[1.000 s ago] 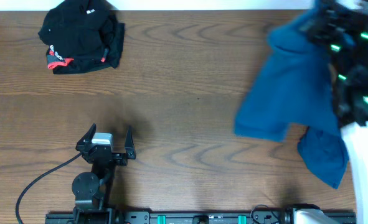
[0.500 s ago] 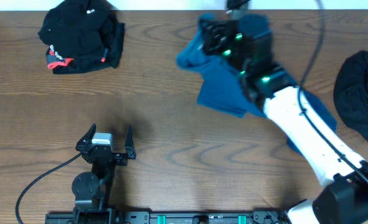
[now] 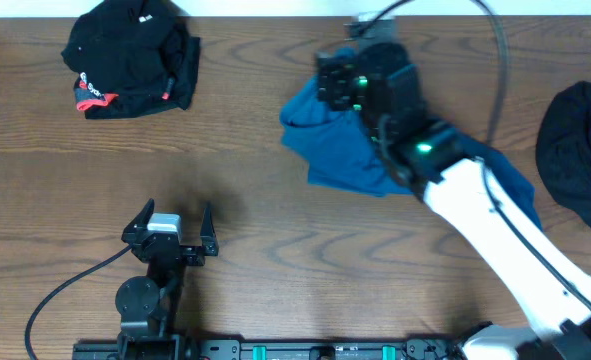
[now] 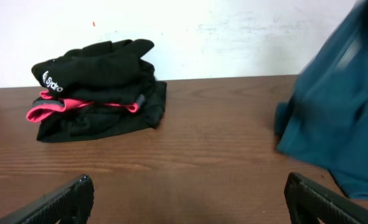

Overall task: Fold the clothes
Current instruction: 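Grasp the teal shirt with the right gripper and drag it to center, then reach the left gripper to the shirt's left end and grasp it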

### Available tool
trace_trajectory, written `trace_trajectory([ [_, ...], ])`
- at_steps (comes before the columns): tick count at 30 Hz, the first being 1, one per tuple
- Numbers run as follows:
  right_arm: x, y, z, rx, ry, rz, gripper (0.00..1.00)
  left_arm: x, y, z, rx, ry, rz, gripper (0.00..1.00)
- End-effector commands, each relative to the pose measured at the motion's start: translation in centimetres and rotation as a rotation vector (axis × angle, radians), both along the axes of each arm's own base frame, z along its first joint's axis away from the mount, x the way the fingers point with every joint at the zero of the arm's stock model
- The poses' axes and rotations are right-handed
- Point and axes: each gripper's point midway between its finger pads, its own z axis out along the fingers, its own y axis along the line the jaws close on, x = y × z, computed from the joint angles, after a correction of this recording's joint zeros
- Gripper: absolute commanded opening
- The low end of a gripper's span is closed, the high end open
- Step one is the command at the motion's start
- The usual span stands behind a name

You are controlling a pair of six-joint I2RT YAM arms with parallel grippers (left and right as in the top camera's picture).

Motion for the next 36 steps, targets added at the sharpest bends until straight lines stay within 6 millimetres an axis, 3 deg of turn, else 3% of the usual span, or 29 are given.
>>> trace_trajectory([
  [1,-0.7,-7.7,3.0,-0.124,-0.050,-0.240,0.99,-0.1,-0.1,-1.6,0.004,0.049,-0.006,0.98],
  [7,-3.1,-13.7,1.8,-0.156,0.083,-0.304,0.99,-0.1,-0.1,-1.6,0.004,0.049,-0.006,0.98],
  [12,-6.7,-18.8,-1.5,-0.122,0.289,-0.448,0.99,-0.1,-0.1,-1.6,0.004,0.049,-0.006,0.98],
  [16,-9.4,-21.7,-3.9,-0.107,0.438,-0.562,0.99,-0.1,-0.1,-1.6,0.004,0.049,-0.006,0.98],
  [21,-11.9,-22.6,-5.9,-0.105,0.576,-0.573,0.99,-0.1,-0.6,-1.5,-0.033,0.049,-0.035,0.98],
  [29,-12.6,-24.9,-6.1,-0.062,0.596,-0.671,0.99,-2.0,-6.9,3.7,-0.265,-0.087,-0.419,0.98],
  [32,-12.3,-25.5,-5.9,-0.026,0.577,-0.709,0.99,-2.7,-7.8,5.1,-0.315,-0.094,-0.478,0.98],
  [36,-12.2,-25.4,-6.0,-0.009,0.580,-0.699,0.99,-3.8,-7.9,9.7,-0.266,-0.205,-0.501,0.98],
])
